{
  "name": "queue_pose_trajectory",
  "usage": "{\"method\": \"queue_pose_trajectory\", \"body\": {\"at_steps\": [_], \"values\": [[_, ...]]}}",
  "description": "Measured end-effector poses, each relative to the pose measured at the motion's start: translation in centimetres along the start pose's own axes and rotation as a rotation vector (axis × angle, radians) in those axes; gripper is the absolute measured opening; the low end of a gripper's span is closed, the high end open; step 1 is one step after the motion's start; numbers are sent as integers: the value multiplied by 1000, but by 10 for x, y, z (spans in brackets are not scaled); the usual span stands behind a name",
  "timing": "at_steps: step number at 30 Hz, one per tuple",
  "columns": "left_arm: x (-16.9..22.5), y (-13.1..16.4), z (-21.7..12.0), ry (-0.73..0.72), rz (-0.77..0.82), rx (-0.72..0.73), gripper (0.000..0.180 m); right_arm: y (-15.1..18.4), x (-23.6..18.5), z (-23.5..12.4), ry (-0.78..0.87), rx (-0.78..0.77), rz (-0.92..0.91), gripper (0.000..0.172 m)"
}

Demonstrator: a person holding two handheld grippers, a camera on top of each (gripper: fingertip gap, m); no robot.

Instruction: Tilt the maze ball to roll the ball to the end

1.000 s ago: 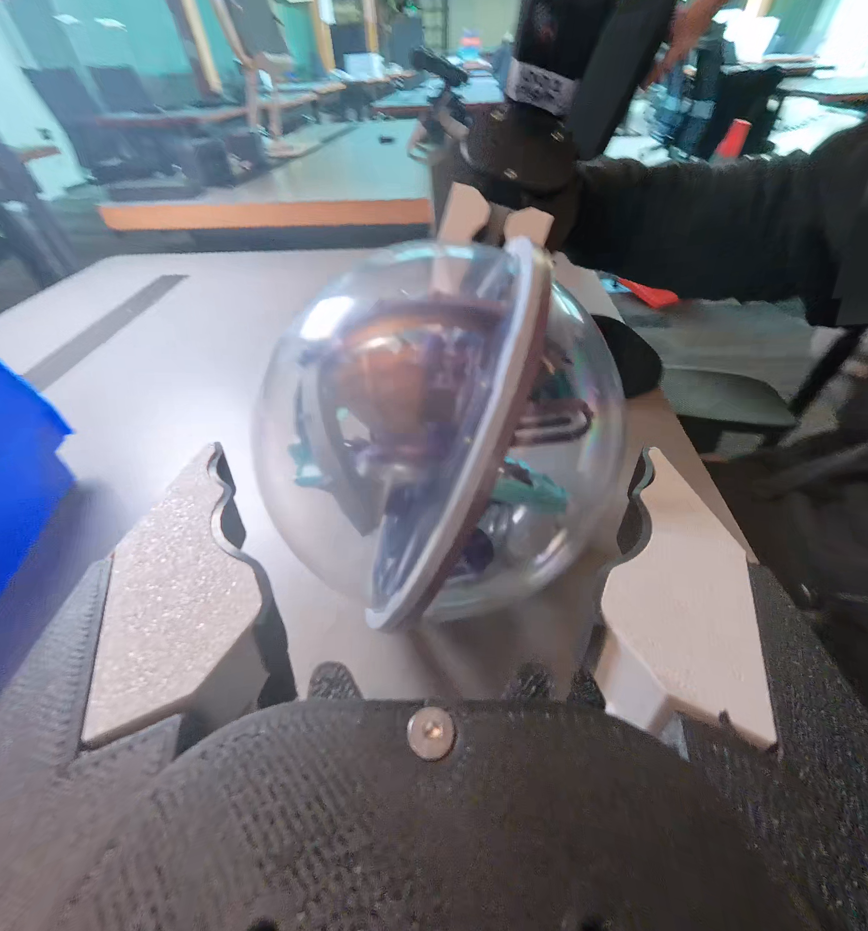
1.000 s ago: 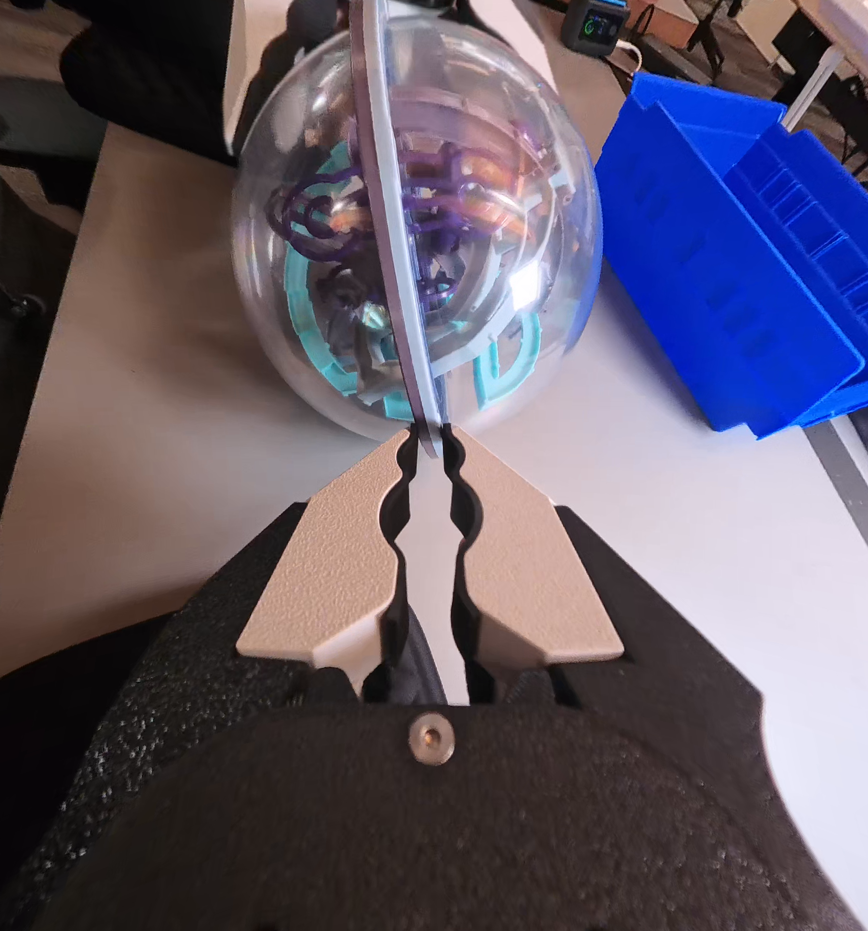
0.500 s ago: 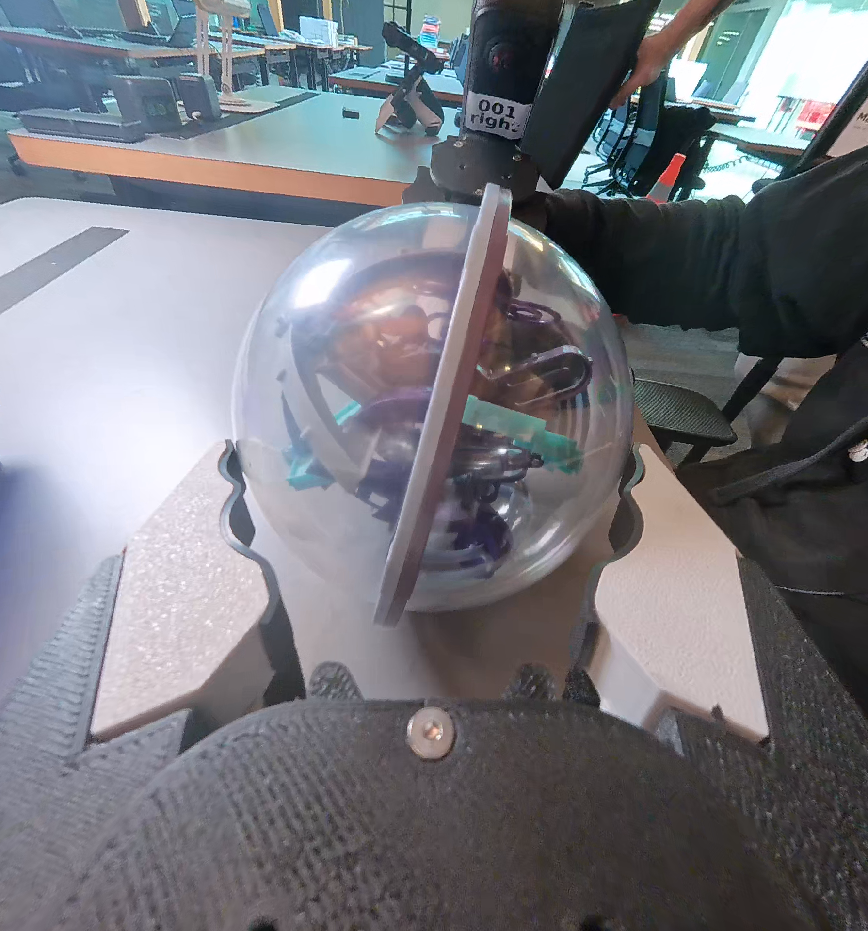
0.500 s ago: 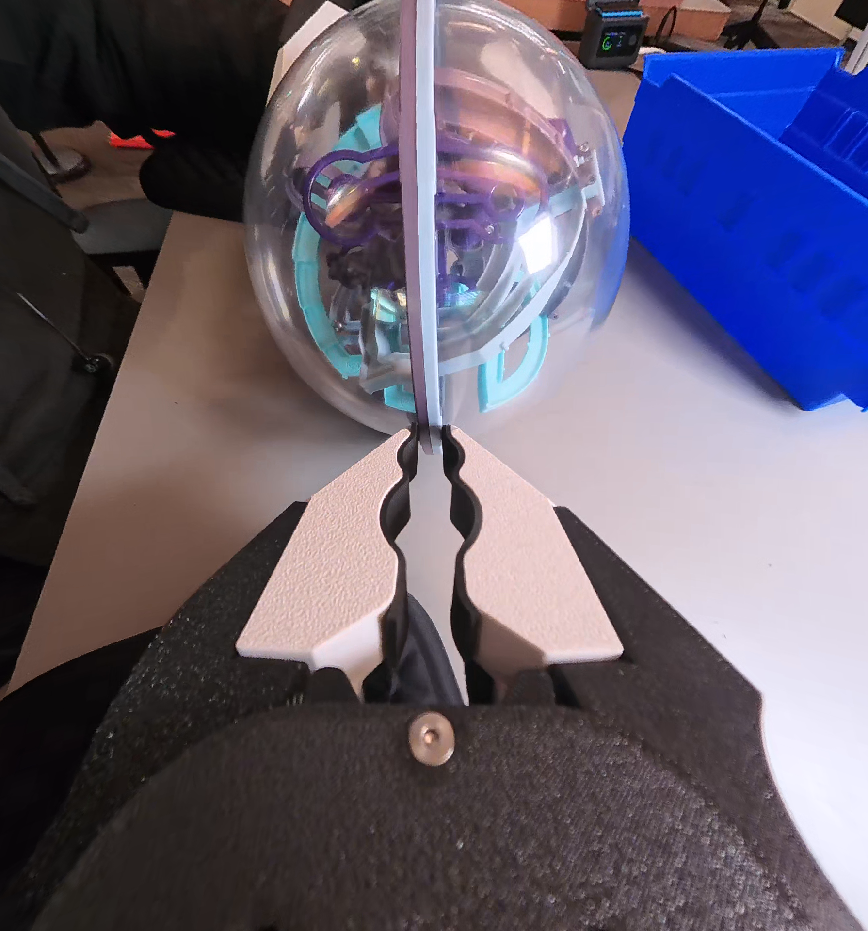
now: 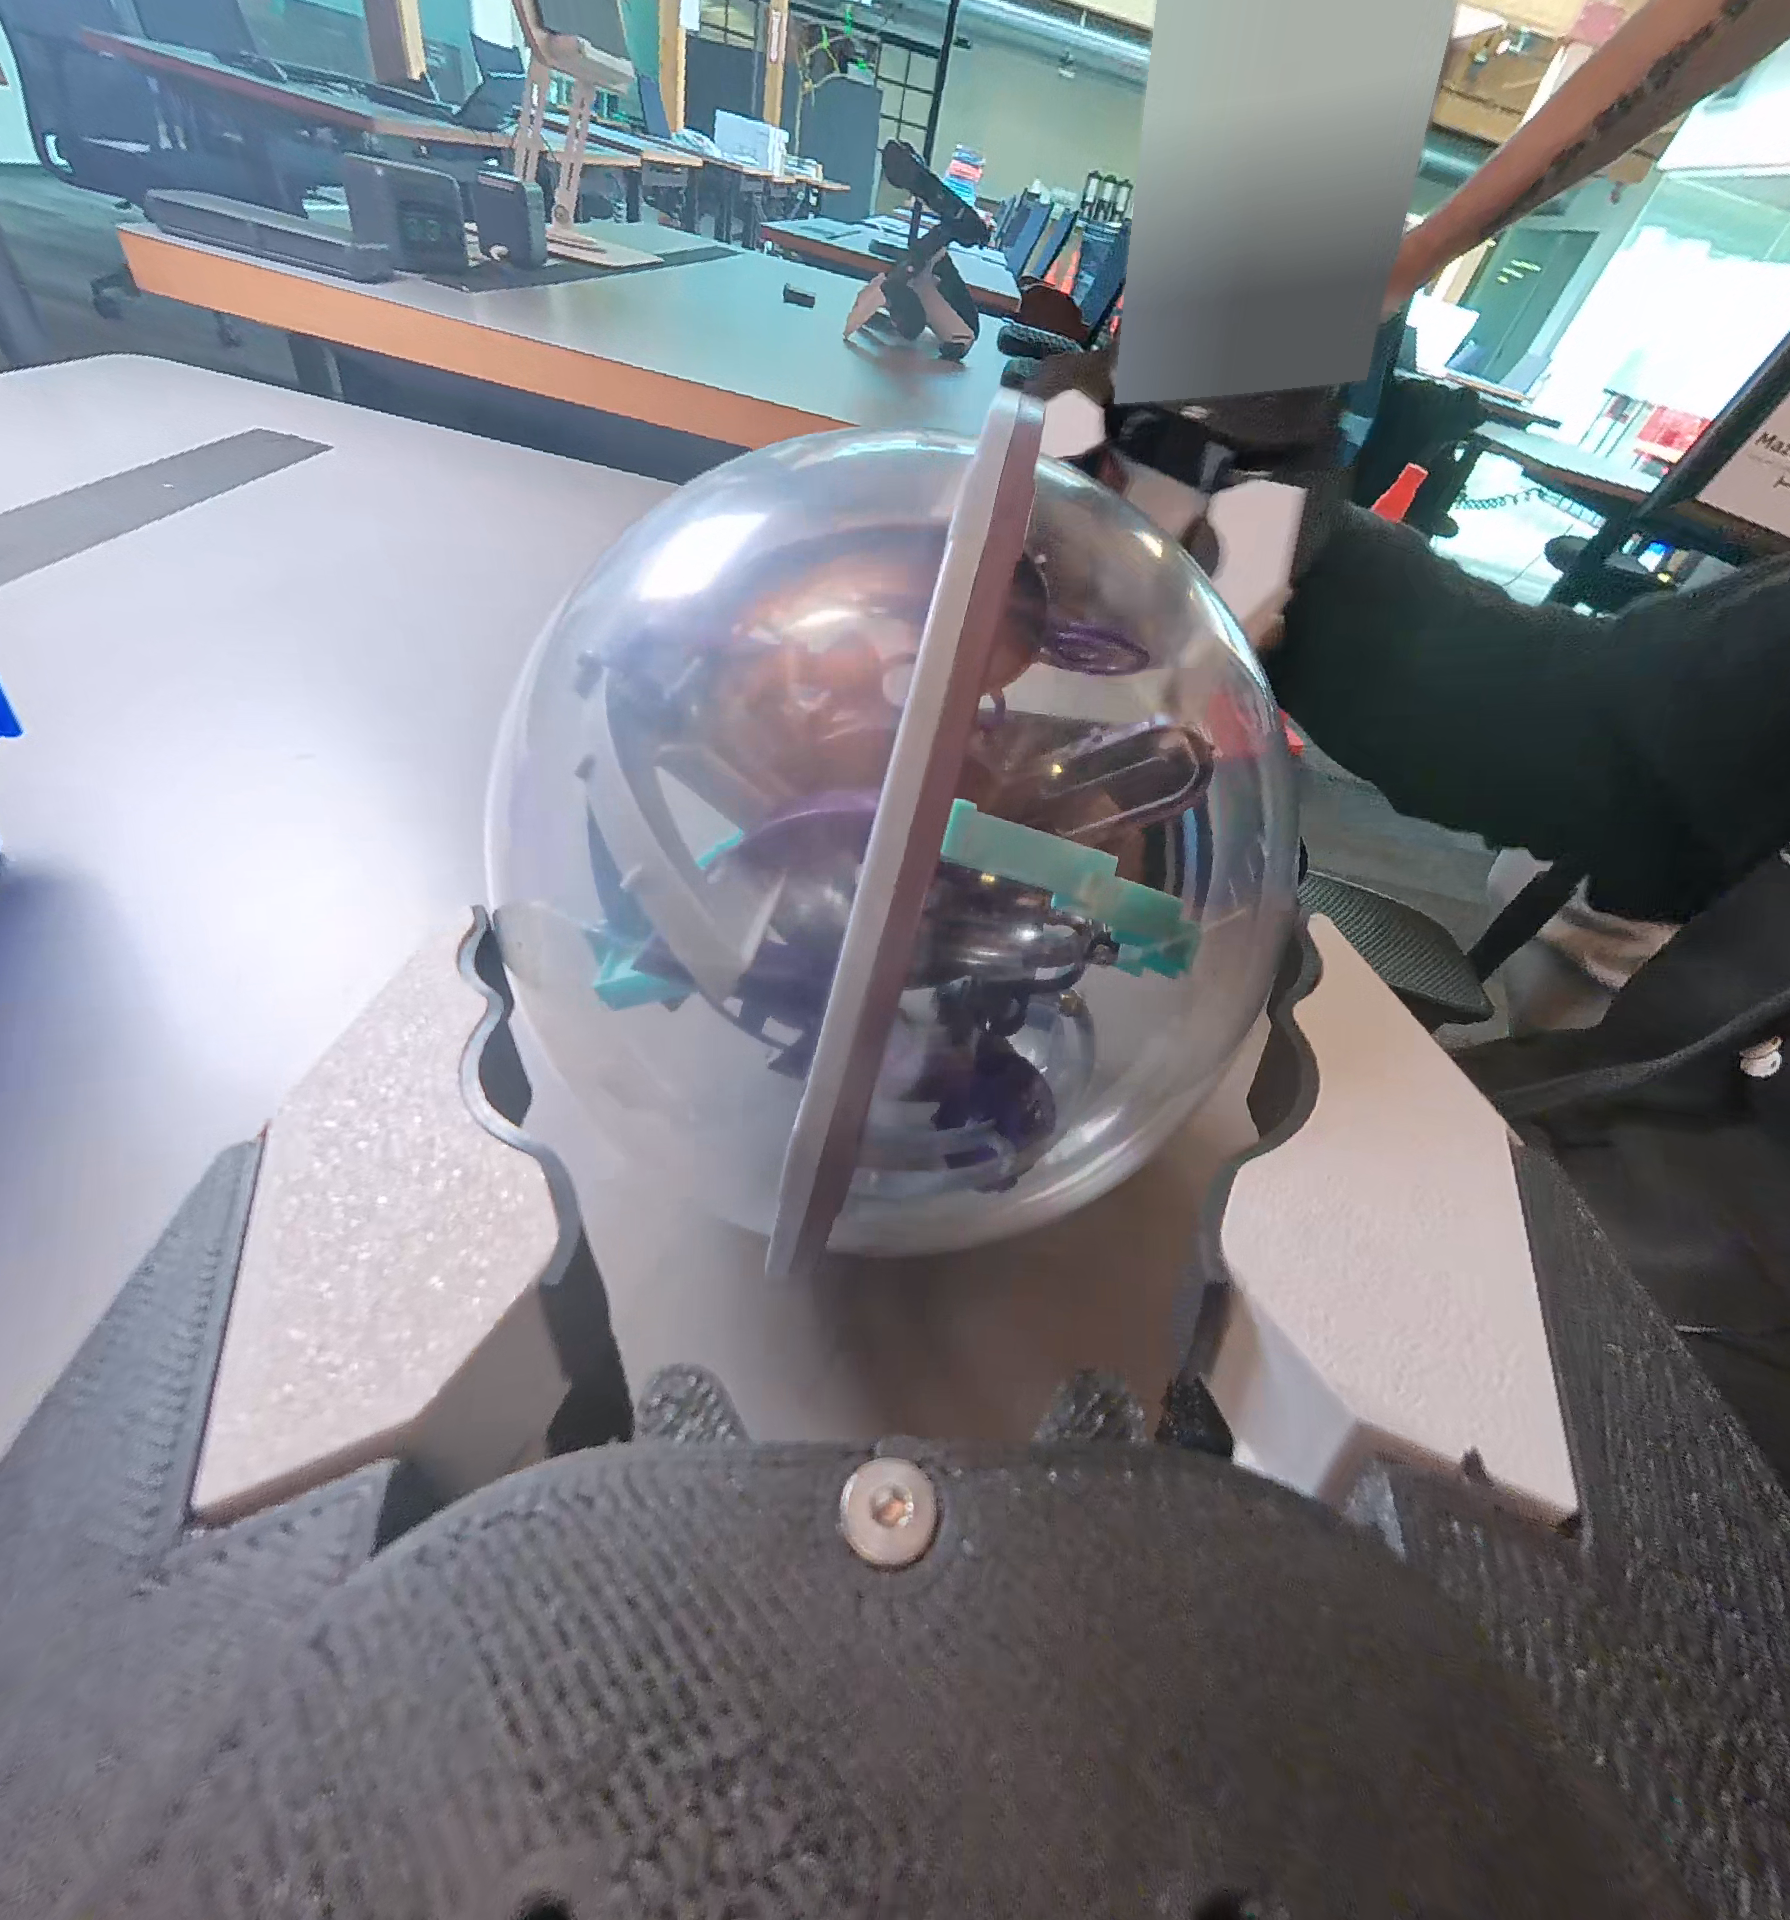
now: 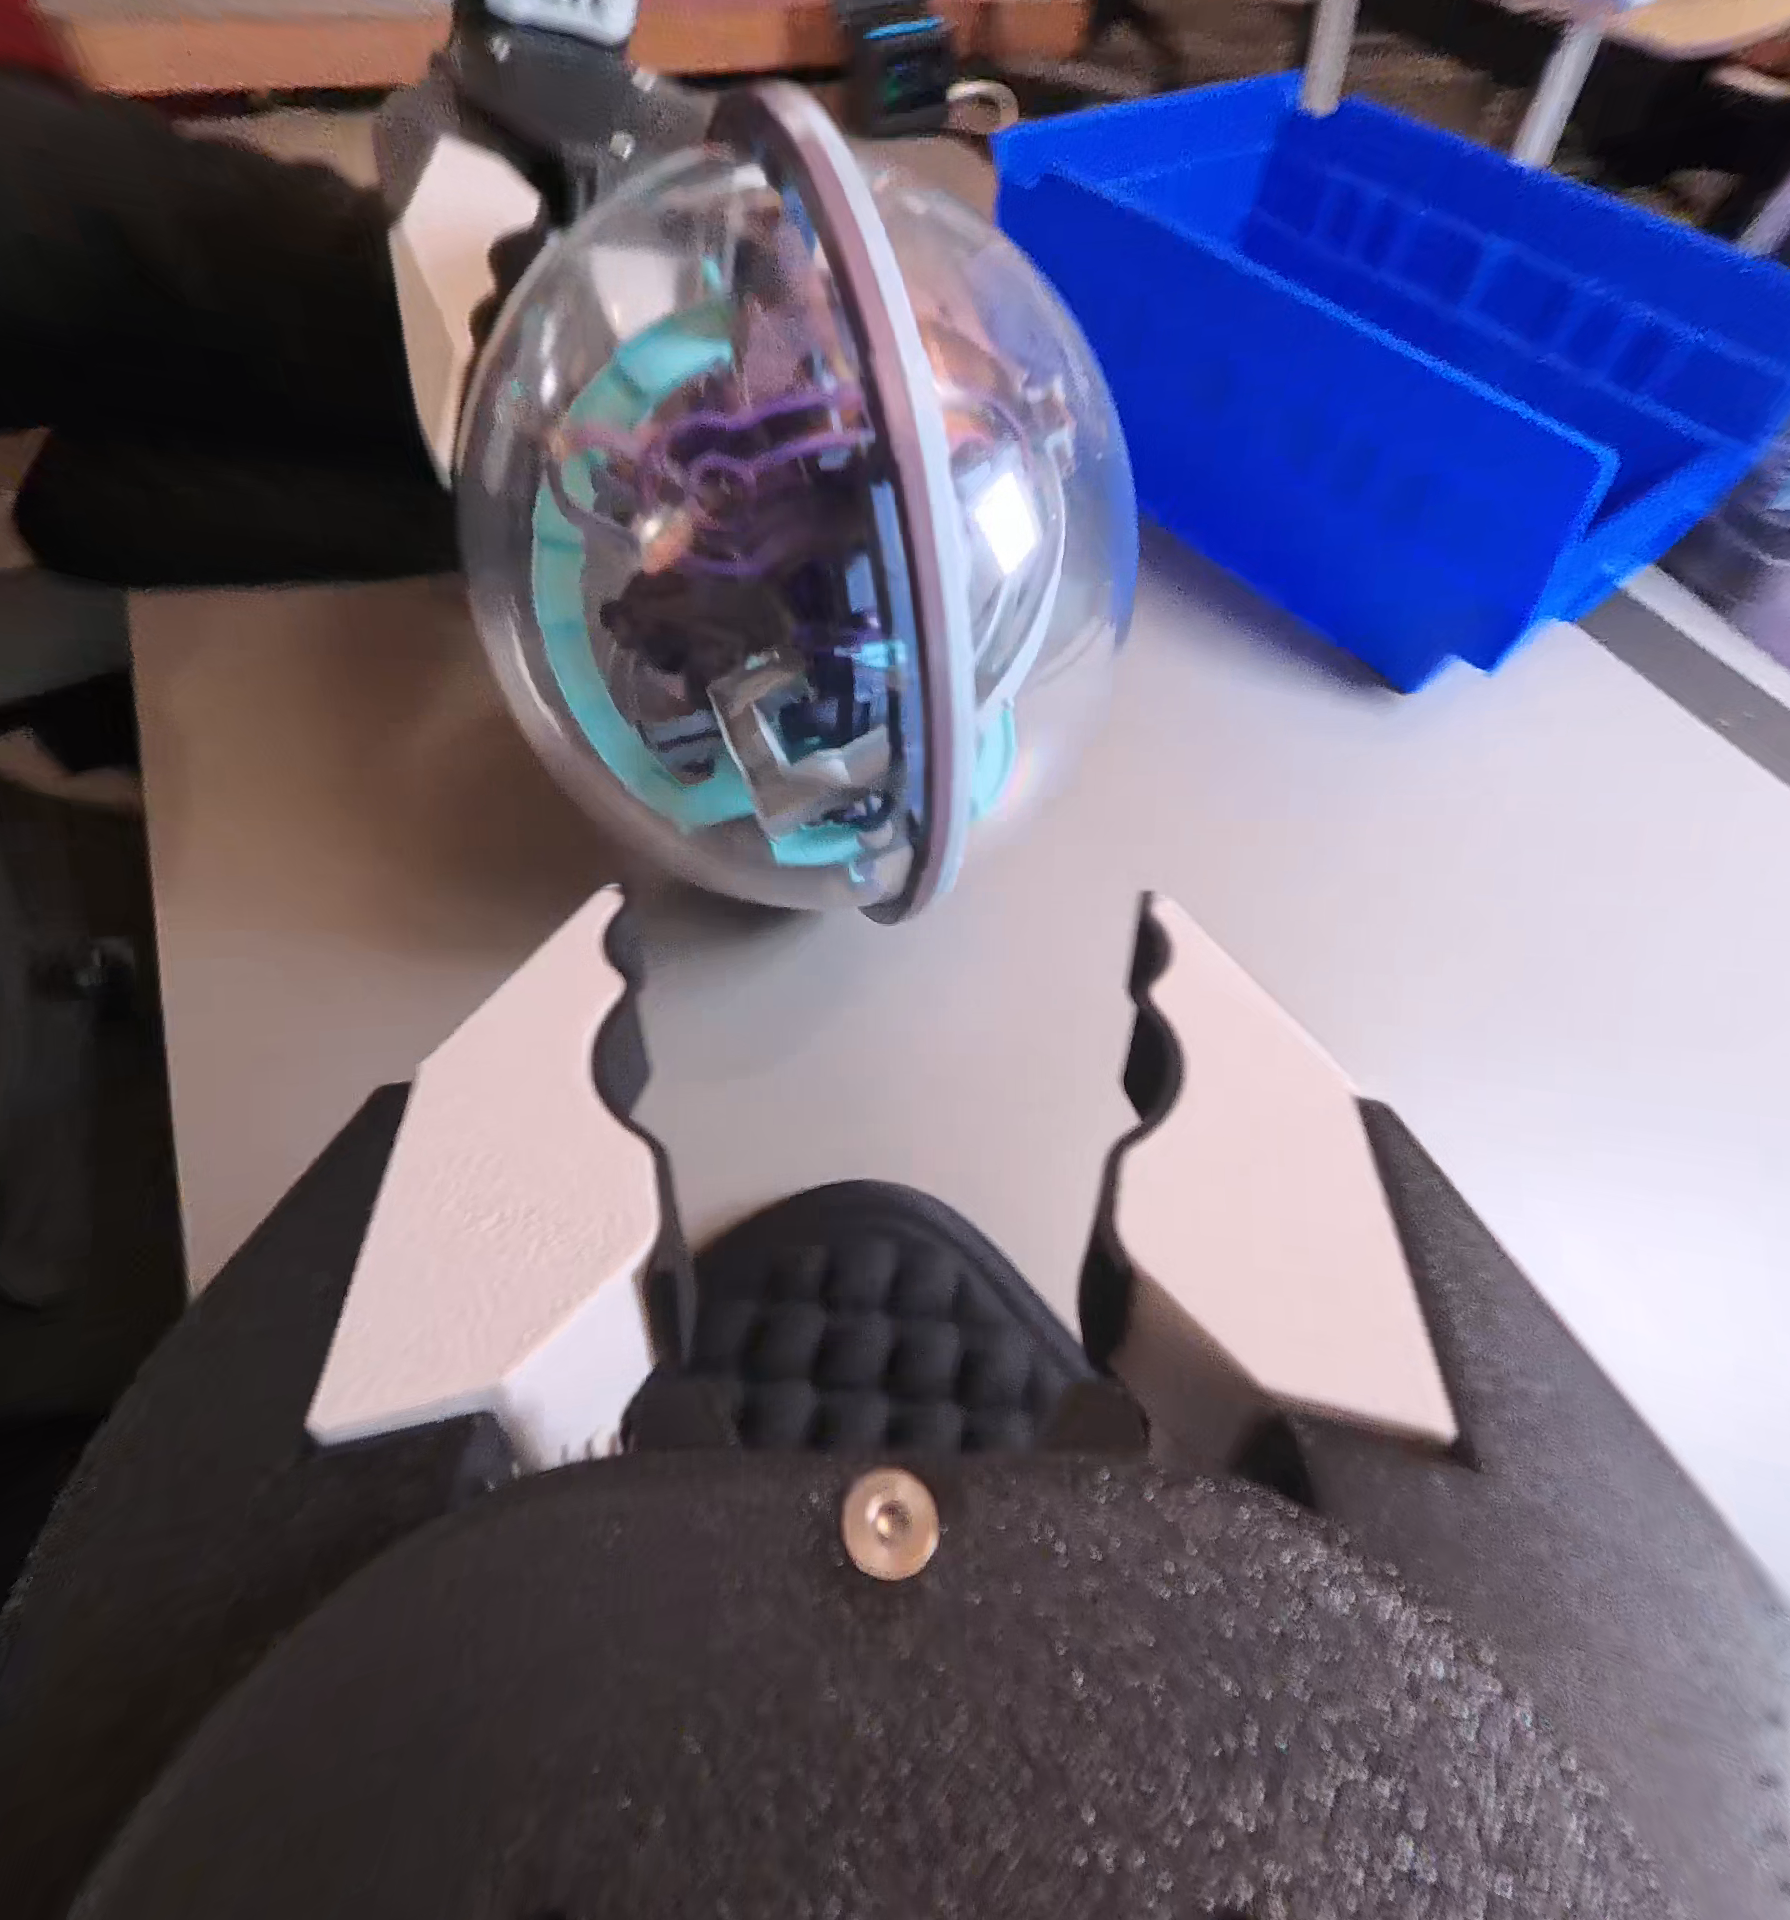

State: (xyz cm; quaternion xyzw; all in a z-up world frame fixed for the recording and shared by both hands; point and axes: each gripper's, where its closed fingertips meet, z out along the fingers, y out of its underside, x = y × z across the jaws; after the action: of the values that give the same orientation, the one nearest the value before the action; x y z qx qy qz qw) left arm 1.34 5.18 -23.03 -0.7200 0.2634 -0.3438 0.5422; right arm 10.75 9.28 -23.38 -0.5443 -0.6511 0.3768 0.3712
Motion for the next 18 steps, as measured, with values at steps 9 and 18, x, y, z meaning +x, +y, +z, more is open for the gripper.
{"method": "queue_pose_trajectory", "body": {"at_steps": [9, 18], "values": [[-2, -1, 0, -67, -43, 16, 141, -4, -36, 44, 394, 84, 213, 133], [14, -1, -13, -49, -26, -7, 142, 0, -31, 59, 247, 50, 159, 133]]}}
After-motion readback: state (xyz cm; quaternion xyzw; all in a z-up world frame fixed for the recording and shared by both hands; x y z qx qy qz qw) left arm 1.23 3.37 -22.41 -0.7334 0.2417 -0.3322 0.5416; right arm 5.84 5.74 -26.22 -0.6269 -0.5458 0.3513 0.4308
